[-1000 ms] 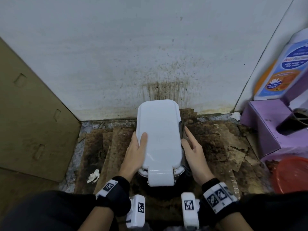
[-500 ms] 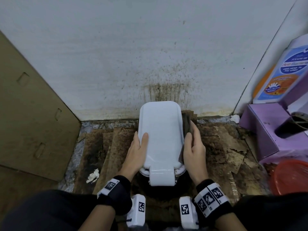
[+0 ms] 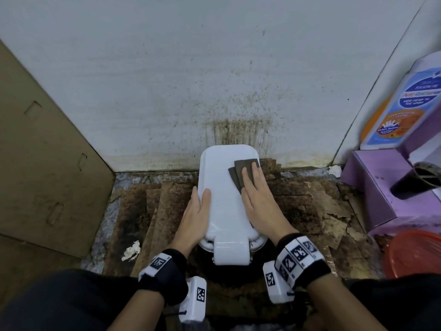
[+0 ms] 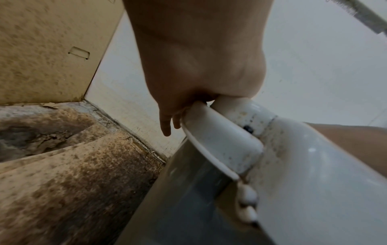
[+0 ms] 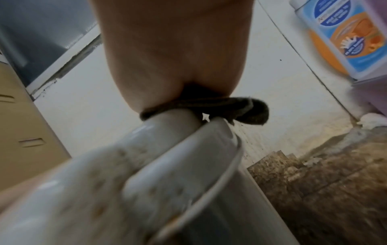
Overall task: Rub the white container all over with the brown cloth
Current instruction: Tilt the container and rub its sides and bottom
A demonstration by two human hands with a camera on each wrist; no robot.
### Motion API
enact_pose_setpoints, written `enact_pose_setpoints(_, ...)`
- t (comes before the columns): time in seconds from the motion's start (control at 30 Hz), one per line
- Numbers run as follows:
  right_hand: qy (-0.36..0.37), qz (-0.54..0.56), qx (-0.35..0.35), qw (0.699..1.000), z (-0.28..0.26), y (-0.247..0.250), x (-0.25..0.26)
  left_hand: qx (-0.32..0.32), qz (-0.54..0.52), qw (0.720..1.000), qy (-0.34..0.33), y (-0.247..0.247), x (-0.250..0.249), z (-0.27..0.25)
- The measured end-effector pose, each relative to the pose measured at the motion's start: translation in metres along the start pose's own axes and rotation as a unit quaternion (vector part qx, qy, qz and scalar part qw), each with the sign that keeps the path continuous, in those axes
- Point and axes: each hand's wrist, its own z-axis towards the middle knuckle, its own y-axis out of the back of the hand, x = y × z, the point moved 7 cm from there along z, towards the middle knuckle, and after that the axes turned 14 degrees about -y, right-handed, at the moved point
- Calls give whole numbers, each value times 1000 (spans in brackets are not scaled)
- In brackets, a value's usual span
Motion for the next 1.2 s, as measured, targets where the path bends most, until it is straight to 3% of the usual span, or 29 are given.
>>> enact_pose_setpoints(0.17,3,-24,-75,997,-54,-13,-2,1,-9,1000,1,-1,6,3)
enact_pose_setpoints(0.3,-27,27,-79,996,-40,-6,-9,13,-3,1000,15,-1,6,2)
enact_pose_setpoints(0.37,-62,102,-48,992,-26,0,-14,20,0,1000,22,-1,4,0)
enact_pose_setpoints(0.47,-127,255,39,958,-13,3,-25,17,5,1000,17,0,2,0)
enact_pose_setpoints(0.63,-193,420,84,883,-13,1,-44,13,15,1000,9,0,8,4)
enact_pose_setpoints(0.8,-184,444,51,875,-22,10,-34,1,43,999,-14,1,3,6)
enact_pose_setpoints(0.97,-176,426,13,887,-24,16,-37,-8,21,999,-33,3,9,11)
enact_pose_setpoints(1.2,-208,449,-51,868,-38,-7,-59,34,25,995,-96,6,-16,14)
